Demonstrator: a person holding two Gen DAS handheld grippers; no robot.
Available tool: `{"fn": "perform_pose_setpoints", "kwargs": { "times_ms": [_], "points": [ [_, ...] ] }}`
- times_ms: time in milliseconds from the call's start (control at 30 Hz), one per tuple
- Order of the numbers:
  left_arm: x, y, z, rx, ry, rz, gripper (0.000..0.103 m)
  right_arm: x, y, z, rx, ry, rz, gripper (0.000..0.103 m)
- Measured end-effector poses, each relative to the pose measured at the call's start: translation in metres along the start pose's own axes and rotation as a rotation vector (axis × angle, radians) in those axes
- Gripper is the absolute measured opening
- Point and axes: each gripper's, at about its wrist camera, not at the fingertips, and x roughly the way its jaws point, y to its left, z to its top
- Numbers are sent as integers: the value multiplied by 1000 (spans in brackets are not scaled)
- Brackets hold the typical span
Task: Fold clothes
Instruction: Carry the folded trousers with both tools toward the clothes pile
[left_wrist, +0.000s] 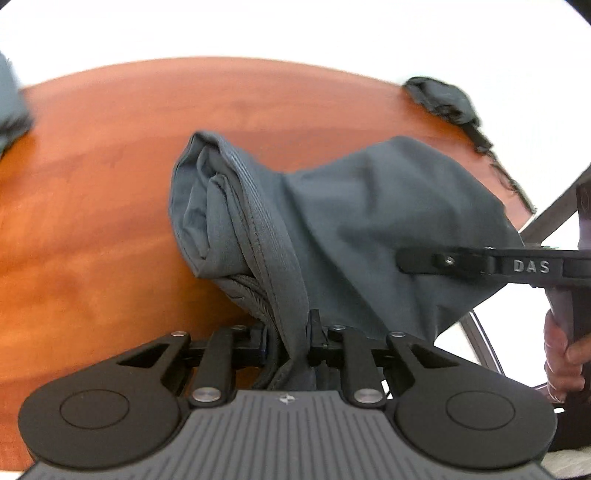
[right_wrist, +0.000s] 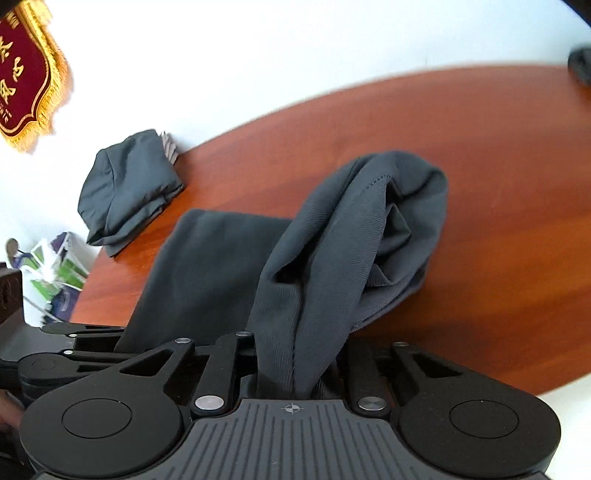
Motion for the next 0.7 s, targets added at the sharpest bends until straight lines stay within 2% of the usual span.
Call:
{"fn": "perform_pose_setpoints", "kwargs": {
  "times_ms": [100, 300, 500, 700],
  "points": [
    [-4, -22, 14, 35, -22, -15, 22, -19, -11, 11, 14, -36, -26, 21],
    [-2, -81, 46, 112, -47, -52, 22, -64, -58, 26, 63, -110, -69, 21],
    [21, -165, 75, 240, -71, -82, 22, -111, -113, 39, 84, -175, -116, 21],
    [54, -256, 99, 276, -94, -124, 22, -167, -192, 50, 80, -234, -167, 21]
  ]
}}
